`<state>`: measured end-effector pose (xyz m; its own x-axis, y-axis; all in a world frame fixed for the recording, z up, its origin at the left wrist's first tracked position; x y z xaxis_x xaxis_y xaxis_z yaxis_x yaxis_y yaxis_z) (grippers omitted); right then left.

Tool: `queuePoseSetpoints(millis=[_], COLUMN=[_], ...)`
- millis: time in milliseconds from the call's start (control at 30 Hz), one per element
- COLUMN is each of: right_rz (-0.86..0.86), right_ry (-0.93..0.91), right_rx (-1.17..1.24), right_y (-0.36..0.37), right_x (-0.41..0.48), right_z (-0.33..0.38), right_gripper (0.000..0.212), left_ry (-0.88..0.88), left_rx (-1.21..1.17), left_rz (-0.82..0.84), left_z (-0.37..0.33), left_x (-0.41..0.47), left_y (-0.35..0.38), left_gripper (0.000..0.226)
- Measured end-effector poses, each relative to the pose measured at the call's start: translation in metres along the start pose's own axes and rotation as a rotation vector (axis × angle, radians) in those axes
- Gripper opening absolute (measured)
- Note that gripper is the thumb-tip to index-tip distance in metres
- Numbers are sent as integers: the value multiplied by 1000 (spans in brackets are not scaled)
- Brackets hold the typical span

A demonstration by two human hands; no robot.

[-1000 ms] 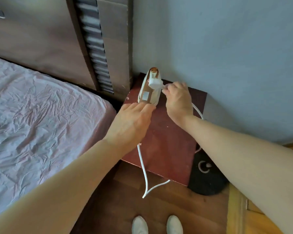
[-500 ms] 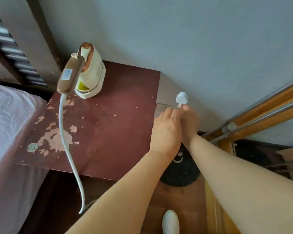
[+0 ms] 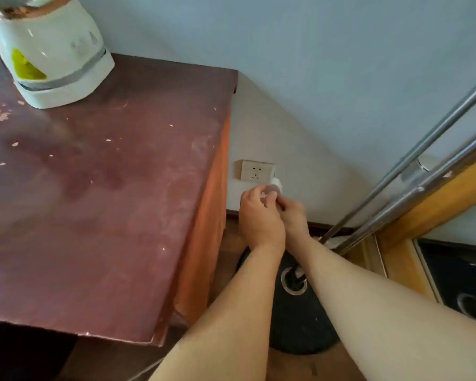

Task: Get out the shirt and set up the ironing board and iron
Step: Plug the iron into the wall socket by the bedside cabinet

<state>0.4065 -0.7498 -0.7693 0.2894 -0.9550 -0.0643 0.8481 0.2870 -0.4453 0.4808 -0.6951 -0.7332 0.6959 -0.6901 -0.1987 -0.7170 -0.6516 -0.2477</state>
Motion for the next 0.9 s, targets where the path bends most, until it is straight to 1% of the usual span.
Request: queuePoseSetpoints(millis=[100,200,267,333,467,533,600,667,800,900], right_rz=[15,24,-7,-14,44,57,77,82,45,39], right_ry=[57,69,108,154,193,190,179,155,97,66], right_rx=[34,78,99,172,420,468,427,374,317,284], right_y=[19,37,42,52,71,78,83,85,89,91], right_x=[23,51,63,72,84,96,106,116,132,144], right_z=[-29,-52,-64,-88,-111,-114,-114,-116,-118,-125], right_gripper=[19,23,25,24,31,38,49,55,59,59], left_ry=[23,51,49,34,-20,-55,-81,-97,-96,-115], left_rx=[11,-23,-51,-85,-114,-152,-168,-174,-188,-178], left_rz=[-49,-81,-63,-47,8,25,23,8,16,19], left_z=[31,53,63,83,109,117,122,125,123,125], left_x=[33,64,80,95,122,138,149,157,167,176], left_y=[15,27,35,45,57,61,63,66,75,81], left_gripper=[15,7,8,9,8,13,19,17,7,12])
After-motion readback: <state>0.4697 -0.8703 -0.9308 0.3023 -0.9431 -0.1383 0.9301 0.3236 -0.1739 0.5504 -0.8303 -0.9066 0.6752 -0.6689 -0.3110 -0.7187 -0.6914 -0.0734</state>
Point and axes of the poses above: each hand's wrist, its own x-axis towards the middle knuckle, its own y-axis out of the palm, z = x × y, the point moved 6 cm from there along x, towards the middle knuckle, and after that the axes turned 8 degrees about -y, right-handed, at the moved point
